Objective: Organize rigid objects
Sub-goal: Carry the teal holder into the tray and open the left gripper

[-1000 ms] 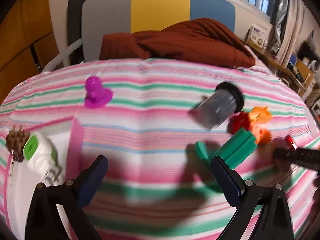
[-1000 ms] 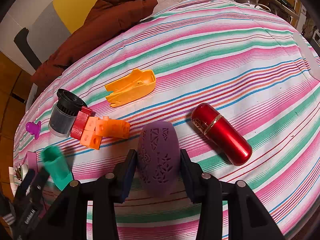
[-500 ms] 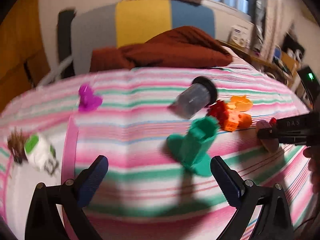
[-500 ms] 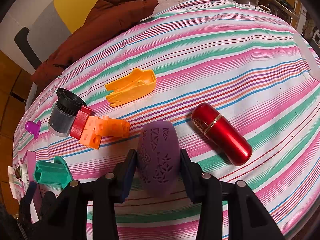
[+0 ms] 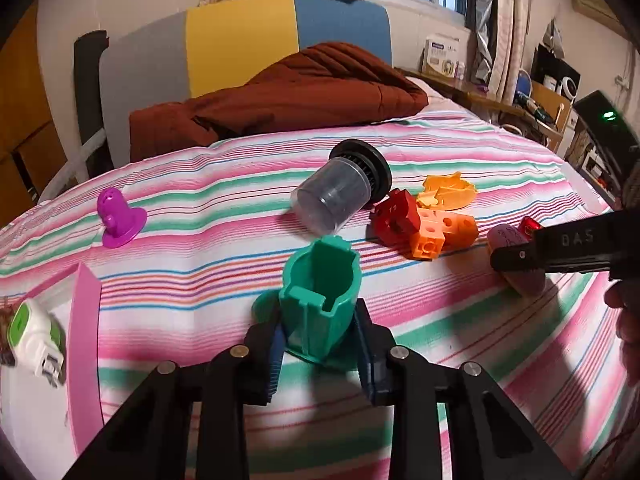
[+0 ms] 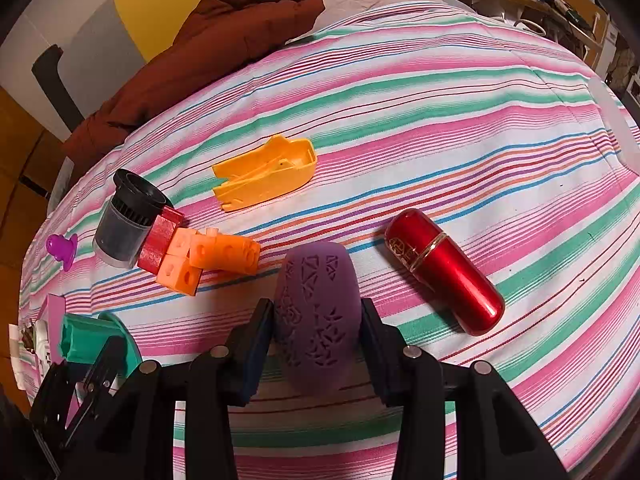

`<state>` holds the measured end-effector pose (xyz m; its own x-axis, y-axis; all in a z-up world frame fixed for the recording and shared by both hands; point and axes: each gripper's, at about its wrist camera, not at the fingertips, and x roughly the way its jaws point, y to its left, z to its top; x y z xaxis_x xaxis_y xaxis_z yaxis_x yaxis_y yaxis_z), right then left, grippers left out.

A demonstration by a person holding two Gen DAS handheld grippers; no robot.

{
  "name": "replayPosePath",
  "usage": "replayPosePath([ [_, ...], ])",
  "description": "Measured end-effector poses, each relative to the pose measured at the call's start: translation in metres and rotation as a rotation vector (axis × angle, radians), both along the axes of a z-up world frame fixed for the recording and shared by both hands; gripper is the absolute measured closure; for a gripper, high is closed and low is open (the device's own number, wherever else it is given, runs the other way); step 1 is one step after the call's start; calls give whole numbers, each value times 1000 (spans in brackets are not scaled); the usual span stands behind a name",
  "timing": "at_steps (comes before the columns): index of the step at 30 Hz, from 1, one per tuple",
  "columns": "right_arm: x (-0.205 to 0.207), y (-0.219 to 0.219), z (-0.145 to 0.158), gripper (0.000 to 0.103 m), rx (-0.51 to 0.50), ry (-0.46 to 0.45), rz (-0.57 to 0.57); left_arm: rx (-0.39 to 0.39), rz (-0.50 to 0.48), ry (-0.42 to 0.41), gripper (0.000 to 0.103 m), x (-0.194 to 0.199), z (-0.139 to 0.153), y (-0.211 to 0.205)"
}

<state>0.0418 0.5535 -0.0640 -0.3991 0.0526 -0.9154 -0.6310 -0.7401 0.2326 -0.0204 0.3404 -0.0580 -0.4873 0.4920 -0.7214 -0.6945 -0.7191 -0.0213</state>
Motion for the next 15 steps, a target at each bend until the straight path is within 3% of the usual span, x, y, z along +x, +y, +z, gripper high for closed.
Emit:
replayPosePath([
  [15, -3, -3, 0, 60, 21, 9, 23, 33, -15, 55, 72, 43, -4, -47],
])
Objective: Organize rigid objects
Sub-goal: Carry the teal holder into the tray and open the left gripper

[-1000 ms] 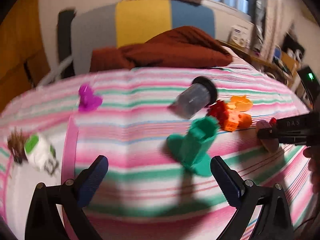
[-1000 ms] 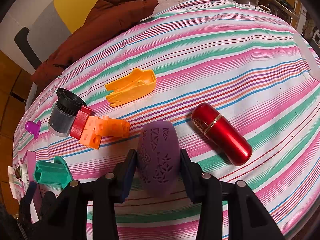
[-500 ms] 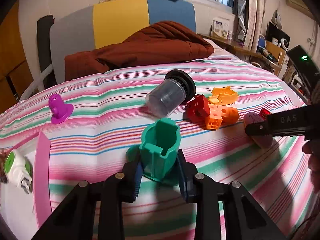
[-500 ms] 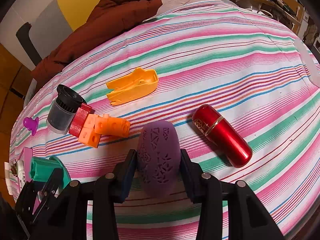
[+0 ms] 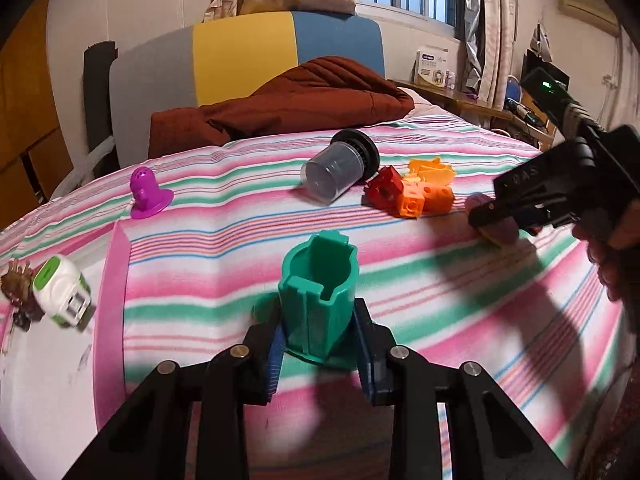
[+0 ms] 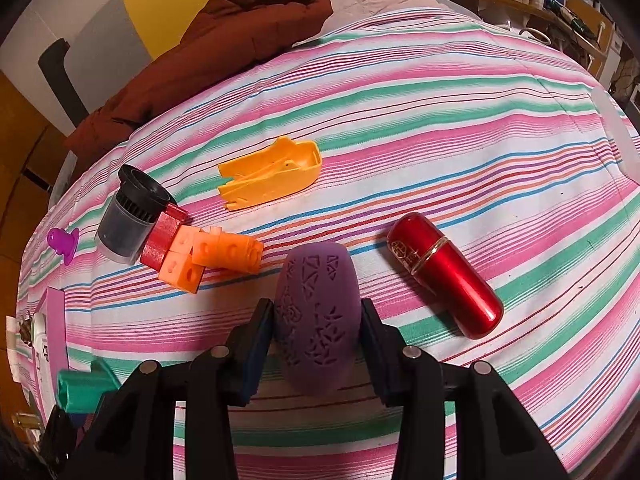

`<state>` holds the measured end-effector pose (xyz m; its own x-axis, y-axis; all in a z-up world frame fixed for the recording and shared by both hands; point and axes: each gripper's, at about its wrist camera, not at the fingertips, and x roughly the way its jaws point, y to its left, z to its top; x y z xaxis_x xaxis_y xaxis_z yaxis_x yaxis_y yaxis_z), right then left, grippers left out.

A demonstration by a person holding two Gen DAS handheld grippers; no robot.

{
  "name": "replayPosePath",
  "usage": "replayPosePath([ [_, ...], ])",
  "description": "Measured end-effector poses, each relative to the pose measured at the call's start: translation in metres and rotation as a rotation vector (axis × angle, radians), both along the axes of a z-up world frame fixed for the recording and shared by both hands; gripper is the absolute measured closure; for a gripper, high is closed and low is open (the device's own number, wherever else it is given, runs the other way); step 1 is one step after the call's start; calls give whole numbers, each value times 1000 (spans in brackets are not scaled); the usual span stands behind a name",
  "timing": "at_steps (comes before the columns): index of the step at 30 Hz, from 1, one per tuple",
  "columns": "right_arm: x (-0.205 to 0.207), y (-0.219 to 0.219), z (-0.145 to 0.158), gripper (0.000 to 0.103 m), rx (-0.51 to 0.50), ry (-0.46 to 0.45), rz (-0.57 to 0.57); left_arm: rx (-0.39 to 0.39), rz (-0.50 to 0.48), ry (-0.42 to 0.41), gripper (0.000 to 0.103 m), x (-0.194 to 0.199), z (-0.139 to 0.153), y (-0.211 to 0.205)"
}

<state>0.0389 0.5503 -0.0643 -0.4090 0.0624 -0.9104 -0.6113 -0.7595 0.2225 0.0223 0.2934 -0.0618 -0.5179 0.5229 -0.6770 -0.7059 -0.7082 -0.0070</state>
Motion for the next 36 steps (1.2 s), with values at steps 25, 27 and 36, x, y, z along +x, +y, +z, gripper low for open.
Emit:
replayPosePath([
  [25, -4, -11, -1, 60, 84, -33, 58, 224, 60, -27, 72, 38, 55, -109],
  [27, -6, -14, -1, 60, 106, -44, 69, 233, 93, -15, 72, 32, 60, -122],
  [36, 1, -8, 3, 61, 20, 34, 52, 162, 347, -36, 72, -25, 51, -180],
])
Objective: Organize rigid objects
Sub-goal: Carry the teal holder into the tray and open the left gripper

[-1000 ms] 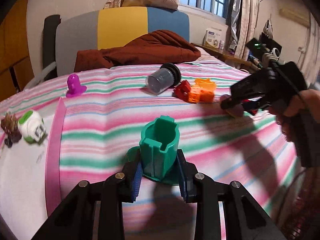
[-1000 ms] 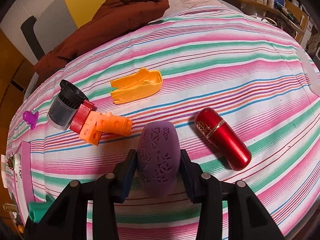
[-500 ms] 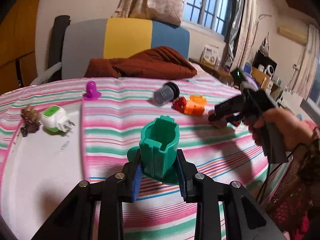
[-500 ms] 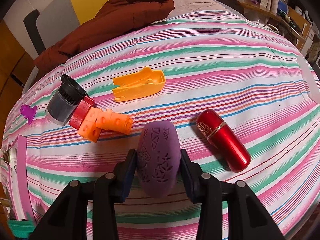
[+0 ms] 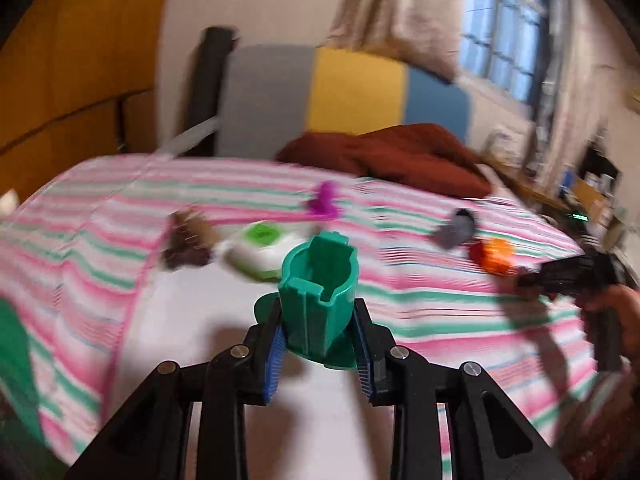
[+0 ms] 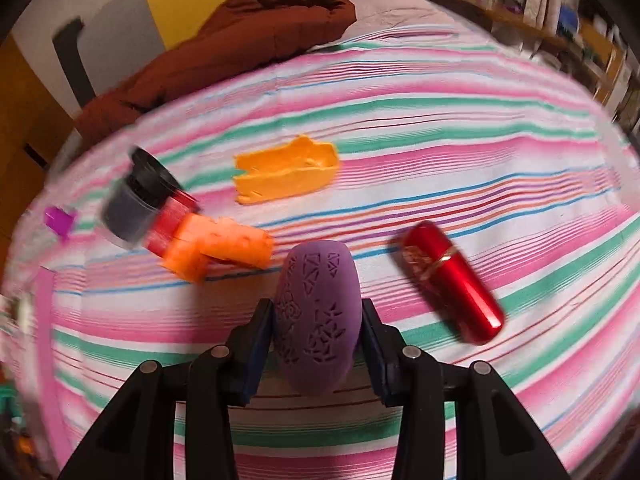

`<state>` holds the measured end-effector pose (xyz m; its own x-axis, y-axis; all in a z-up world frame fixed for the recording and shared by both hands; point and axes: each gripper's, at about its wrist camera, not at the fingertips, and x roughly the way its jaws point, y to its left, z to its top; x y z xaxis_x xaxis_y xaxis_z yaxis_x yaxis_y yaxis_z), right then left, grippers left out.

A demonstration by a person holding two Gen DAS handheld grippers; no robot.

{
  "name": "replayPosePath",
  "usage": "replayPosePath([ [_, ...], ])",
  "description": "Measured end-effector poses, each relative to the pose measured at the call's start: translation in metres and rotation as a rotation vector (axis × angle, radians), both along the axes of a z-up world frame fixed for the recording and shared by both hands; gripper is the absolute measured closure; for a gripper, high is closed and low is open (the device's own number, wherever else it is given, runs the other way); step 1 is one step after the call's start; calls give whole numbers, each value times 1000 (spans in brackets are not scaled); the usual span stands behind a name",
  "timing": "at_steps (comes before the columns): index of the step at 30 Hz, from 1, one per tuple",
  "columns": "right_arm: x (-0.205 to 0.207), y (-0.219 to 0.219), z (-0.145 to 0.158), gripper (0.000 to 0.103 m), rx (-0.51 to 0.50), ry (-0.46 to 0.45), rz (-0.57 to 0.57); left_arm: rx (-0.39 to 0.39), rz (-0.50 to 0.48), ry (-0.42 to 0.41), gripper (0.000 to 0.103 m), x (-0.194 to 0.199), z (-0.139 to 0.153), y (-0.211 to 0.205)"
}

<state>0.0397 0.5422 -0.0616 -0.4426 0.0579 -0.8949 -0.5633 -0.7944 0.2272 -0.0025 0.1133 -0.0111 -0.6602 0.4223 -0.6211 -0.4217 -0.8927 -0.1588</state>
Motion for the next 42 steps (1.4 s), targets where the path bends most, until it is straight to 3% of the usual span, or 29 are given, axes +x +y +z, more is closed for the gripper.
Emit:
replayPosePath([
  [3, -1, 0, 1, 61, -73, 55, 7, 5, 76, -51, 72, -19, -8, -19],
  [10, -3, -5, -1, 61, -46, 32, 15, -100, 136, -90, 72, -59, -22, -29],
  [14, -5, -4, -3, 61, -40, 28, 15, -94, 167, -144, 72, -80, -27, -36],
  [16, -5, -4, -3, 61, -38, 26, 16, -131, 204, -155, 72, -87, -27, -38],
  [18, -5, -4, -3, 61, -32, 22, 20, -130, 218, -195, 67, -95, -31, -41],
  [20, -4, -5, -2, 61, -24, 17, 25, -116, 222, -210, 43, -96, -32, -45],
  [25, -5, -6, -3, 61, -17, 13, 28, -35, 251, -166, 17, -75, -28, -56],
  [29, -6, -6, -3, 61, -11, 8, 31, 54, 251, -123, 7, -49, -20, -61],
  [36, 1, -9, -1, 61, -1, -1, 31, 105, 166, -78, 2, 1, -20, -50],
  [42, 4, -14, 1, 61, -48, 26, 50, 61, 80, -60, 0, 22, -20, -28],
])
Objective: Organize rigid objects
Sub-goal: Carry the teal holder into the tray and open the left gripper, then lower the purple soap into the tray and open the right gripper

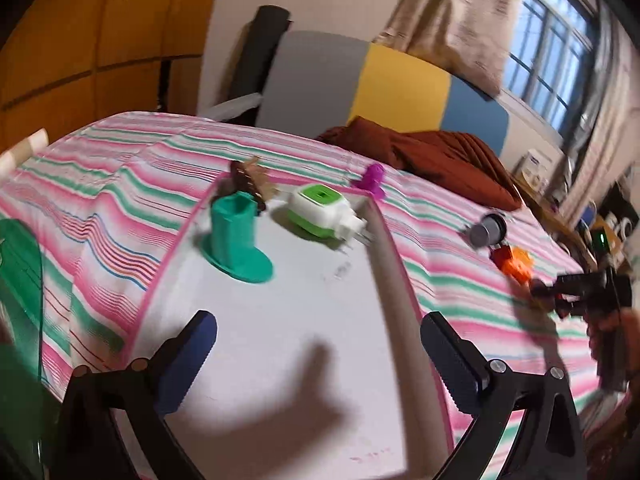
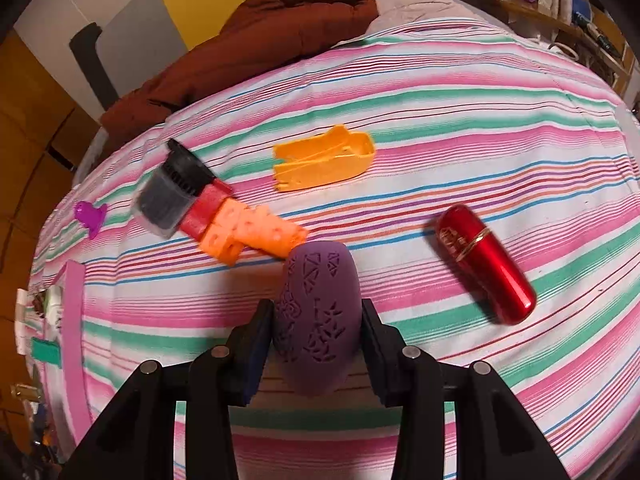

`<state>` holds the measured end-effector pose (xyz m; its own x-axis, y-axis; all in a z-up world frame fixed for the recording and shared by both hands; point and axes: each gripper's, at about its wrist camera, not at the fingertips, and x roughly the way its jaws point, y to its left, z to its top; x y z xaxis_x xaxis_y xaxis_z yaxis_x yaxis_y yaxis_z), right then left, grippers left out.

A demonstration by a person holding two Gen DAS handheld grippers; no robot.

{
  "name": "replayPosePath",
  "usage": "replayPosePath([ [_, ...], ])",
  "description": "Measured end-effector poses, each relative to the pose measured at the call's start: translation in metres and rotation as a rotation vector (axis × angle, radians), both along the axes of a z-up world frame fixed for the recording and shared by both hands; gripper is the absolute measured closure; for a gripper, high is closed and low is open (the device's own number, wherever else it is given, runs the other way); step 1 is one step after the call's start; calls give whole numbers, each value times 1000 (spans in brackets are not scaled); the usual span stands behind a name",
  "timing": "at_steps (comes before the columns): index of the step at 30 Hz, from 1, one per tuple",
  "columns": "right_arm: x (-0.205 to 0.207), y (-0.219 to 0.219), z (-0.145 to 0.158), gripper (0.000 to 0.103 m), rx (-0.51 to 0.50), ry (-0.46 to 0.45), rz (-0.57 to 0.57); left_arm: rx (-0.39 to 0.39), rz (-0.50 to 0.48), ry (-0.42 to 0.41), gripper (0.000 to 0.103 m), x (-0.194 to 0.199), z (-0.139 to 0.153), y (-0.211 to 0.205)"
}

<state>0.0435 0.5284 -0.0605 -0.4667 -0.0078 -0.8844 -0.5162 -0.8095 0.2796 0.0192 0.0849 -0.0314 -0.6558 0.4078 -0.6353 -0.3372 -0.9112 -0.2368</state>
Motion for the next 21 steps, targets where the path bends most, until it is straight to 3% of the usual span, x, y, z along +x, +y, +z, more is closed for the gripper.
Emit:
replayPosePath([
  [10, 2, -28, 5, 61, -103, 76, 85, -7, -4, 22, 0, 14, 2, -1],
  [15, -4, -55, 7, 61, -85, 90, 181, -13, -5, 40, 0, 18, 6, -7],
  [21, -8, -106, 17, 61, 7, 113, 331, -22, -10, 41, 0, 22, 5, -20],
])
